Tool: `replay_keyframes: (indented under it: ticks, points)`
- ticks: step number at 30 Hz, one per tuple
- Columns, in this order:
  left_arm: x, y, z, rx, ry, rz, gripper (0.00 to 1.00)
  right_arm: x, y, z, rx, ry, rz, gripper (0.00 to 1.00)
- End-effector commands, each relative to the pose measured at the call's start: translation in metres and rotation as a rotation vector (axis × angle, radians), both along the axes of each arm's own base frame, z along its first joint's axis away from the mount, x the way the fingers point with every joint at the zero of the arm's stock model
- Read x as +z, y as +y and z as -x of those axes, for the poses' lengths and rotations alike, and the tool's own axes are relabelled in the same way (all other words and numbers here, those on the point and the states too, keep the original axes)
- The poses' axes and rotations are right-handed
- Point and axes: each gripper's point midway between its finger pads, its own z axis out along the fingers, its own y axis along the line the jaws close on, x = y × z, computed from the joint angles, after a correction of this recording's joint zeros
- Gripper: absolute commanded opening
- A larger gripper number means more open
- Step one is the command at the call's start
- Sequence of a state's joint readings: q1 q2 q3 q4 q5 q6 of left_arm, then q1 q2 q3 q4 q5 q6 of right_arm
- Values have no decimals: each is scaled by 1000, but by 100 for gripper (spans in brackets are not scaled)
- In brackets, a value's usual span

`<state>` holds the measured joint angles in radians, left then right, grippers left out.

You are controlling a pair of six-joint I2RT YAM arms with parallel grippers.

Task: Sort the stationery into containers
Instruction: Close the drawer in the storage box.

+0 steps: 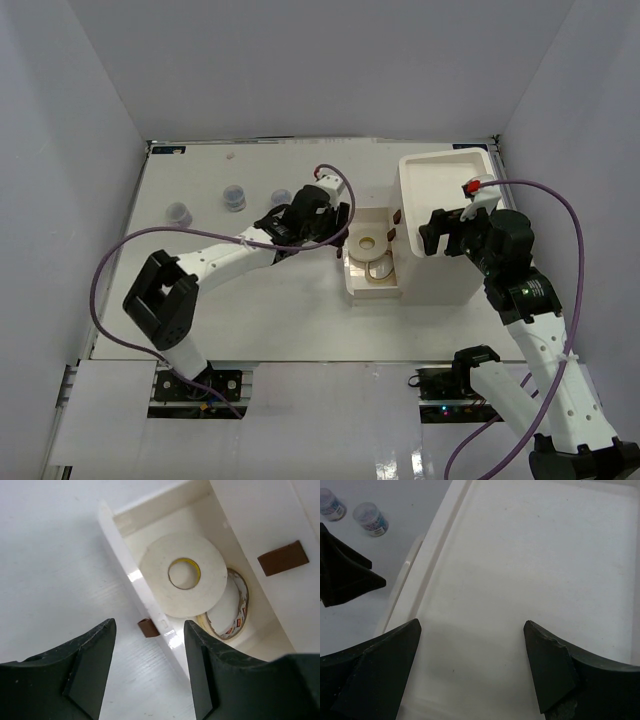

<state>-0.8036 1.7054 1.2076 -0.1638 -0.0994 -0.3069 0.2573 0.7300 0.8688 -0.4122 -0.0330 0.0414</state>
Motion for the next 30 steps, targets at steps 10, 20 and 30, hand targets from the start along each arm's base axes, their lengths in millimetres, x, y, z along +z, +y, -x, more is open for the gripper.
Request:
replay_keyframes:
  ticks: [10,20,30]
  points:
    - [21,41,12,-15,-78,87,67,-16,1,-2,-5,97,14,90]
    - [-47,38,-3,16,-3,-19,63,-14,2,-7,-9,106,16,90]
    - [-54,-3,-11,-76,43,64,61,-29,5,-9,3,168,25,90]
